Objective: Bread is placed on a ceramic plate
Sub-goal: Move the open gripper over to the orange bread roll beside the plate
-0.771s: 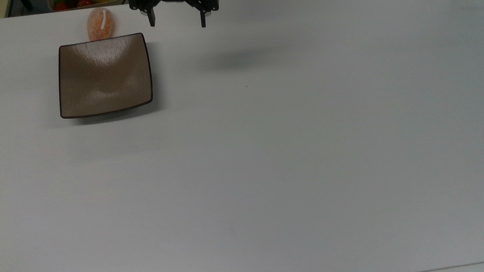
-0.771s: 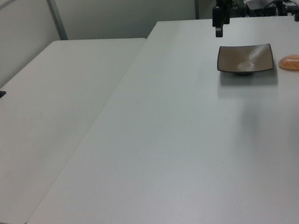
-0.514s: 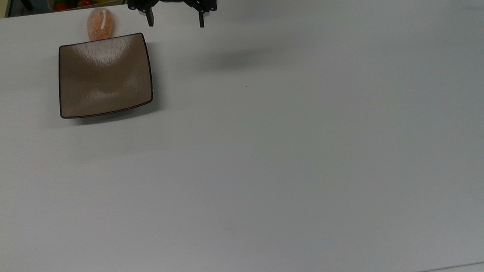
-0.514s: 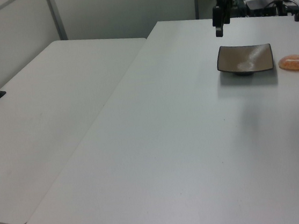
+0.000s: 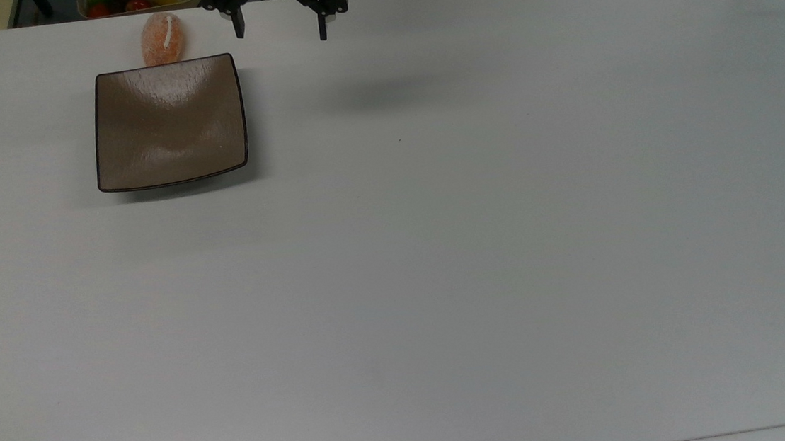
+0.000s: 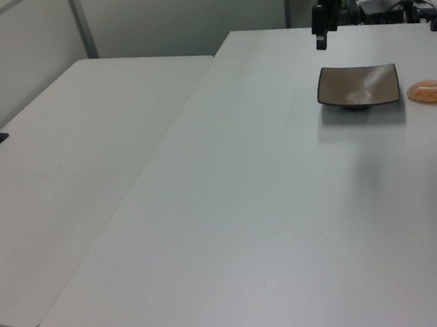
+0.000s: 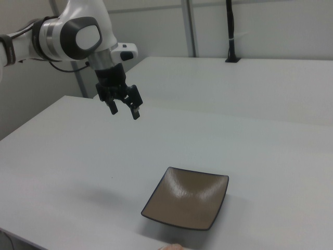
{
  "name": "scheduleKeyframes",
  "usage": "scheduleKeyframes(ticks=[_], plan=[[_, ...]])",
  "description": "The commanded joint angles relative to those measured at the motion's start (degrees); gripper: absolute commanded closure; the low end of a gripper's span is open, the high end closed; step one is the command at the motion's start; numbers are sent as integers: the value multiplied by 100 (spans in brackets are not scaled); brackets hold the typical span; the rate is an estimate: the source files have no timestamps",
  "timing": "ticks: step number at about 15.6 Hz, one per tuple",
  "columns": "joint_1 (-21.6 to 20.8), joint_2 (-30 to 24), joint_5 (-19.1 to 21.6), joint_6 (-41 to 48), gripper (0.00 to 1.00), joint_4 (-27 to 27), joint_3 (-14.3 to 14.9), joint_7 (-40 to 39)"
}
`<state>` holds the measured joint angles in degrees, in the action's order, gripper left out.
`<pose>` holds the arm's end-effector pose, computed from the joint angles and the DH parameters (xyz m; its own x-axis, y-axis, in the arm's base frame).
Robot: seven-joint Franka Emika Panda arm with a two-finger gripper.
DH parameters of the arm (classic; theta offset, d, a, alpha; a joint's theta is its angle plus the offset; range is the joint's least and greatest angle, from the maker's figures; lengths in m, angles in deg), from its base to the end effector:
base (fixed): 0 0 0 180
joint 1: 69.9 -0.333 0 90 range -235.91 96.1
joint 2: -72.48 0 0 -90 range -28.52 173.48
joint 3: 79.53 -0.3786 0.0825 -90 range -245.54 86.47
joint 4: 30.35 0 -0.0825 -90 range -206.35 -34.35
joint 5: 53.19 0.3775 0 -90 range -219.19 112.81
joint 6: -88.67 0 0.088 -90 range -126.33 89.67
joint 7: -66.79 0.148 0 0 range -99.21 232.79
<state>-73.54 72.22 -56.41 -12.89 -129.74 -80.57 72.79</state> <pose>0.5595 0.0386 0.5896 0.9988 -0.0117 0.0477 -0.0141 -0.9986 0.0508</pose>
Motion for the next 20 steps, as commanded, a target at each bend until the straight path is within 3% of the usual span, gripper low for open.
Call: scheduleKeyframes(ticks=[1,4,8,11,17,20], plan=[[432,-508,93,14,0,-343,50,-291],[785,-1035,181,22,0,-835,-19,-652],[1391,-1765,181,5,0,-1792,-327,-1170],[1717,-2187,181,66,0,-2372,-363,-1417],[2226,-2338,-64,-117,0,-3147,-354,-1453],[2508,-2268,-407,-818,0,-3752,-345,-1497]])
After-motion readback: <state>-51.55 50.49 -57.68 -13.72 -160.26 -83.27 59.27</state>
